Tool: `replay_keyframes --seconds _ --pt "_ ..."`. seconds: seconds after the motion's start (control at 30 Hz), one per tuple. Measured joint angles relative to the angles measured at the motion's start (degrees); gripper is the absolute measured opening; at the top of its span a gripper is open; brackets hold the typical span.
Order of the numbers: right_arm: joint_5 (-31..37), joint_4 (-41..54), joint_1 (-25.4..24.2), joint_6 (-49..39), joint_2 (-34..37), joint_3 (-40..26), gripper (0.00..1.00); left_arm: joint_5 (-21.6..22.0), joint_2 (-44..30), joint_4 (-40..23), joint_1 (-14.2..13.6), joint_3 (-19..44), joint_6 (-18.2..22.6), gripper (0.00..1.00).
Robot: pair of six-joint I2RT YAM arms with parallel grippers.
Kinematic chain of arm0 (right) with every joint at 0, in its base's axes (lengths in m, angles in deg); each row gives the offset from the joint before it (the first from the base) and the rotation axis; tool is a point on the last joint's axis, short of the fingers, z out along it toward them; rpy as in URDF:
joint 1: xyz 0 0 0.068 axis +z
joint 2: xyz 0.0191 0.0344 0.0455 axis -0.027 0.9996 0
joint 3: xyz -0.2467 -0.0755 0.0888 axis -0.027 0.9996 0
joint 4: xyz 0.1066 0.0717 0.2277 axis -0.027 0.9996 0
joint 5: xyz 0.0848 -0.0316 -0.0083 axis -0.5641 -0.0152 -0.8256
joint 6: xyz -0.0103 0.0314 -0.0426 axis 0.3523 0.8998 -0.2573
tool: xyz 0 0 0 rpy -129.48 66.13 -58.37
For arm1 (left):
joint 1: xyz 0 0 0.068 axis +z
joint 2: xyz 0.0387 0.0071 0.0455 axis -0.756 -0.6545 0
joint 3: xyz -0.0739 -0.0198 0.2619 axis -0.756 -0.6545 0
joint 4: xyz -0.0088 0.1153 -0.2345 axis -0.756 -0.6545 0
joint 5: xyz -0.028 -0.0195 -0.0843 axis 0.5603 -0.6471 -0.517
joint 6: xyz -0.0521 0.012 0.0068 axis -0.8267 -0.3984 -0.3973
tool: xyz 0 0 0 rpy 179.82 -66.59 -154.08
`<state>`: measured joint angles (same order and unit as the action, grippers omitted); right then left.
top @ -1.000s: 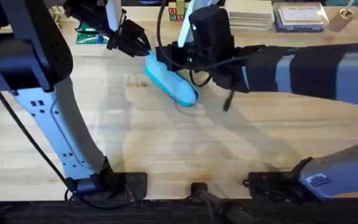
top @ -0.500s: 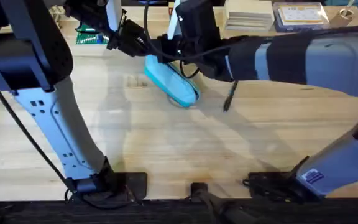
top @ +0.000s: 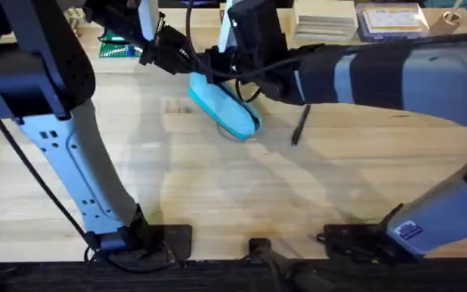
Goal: Unzip the bag, pick up the pens from the table one at a time and place them inside, then zip the bag closed.
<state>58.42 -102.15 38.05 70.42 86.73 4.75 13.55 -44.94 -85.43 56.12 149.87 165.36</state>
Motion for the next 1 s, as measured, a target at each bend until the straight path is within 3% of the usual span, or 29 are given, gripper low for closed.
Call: replay_keyframes --seconds 0.3,1.0 --pt "0.0 6.0 0.1 -3.9 -3.5 -0.1 0.03 -0.2 0.0 0.0 0.0 0.0 0.0 0.042" --pt "2.1 9.4 0.3 -10.9 -5.6 -0.1 0.03 -1.0 0.0 -0.2 -0.1 0.0 0.0 0.042"
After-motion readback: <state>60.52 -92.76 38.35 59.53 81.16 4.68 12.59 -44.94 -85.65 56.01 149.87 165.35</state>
